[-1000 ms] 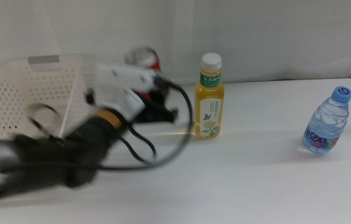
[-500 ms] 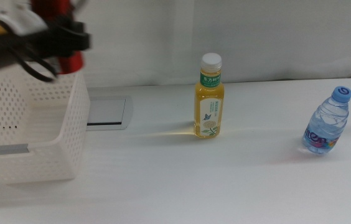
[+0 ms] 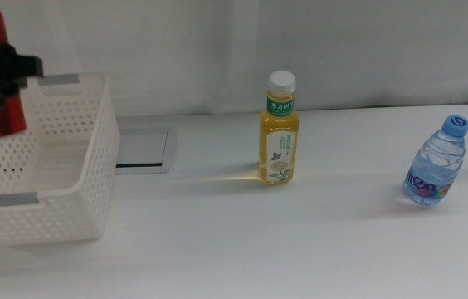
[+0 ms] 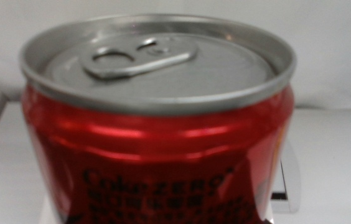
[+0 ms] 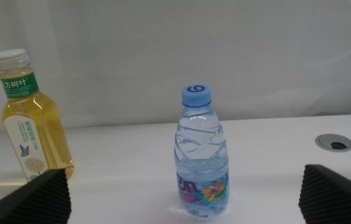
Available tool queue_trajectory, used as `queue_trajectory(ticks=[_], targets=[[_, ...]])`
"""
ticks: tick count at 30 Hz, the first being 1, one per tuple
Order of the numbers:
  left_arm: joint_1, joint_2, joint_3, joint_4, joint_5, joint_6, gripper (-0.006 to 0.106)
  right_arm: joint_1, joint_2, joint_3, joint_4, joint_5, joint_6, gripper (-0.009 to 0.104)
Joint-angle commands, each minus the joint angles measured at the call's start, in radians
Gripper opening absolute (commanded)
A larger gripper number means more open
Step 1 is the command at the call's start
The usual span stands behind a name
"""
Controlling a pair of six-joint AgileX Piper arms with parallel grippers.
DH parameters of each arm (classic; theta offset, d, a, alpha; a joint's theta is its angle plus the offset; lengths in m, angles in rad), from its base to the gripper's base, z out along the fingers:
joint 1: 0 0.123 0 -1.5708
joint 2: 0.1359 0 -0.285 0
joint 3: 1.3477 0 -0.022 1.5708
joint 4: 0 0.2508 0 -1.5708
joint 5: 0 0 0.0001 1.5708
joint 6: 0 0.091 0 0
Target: Use arms to grab the bottles and put them into the dustbin to the left of the table.
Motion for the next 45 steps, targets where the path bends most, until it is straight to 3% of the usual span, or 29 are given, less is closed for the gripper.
queue_trajectory(ticks=[1,21,35,36,40,45], targets=[[-0.001,0.025,-0.012,0.005,-0.013,-0.034,-0.003,-0.007,-0.003,0.019,-0.002,-0.014,-0.008,0.103],[0.0,0.395,-0.012,-0.02,-0.093,-0.075,-0.003,-0.007,-0.003,0.019,-0.002,-0.01,-0.008,0.103],[0.0,0.466,-0.012,-0.02,-0.114,-0.079,-0.002,-0.007,-0.003,0.019,-0.002,-0.01,-0.008,0.103],[0.0,0.466,-0.012,-0.02,-0.116,-0.082,0.0,-0.007,-0.003,0.019,-0.002,-0.01,-0.008,0.103],[0.0,0.466,-0.012,-0.02,-0.135,-0.107,0.024,-0.007,-0.003,0.019,-0.002,-0.01,-0.008,0.103],[0.0,0.466,-0.012,-0.02,-0.137,-0.109,0.073,-0.007,-0.003,0.019,-0.002,-0.01,-0.008,0.103]])
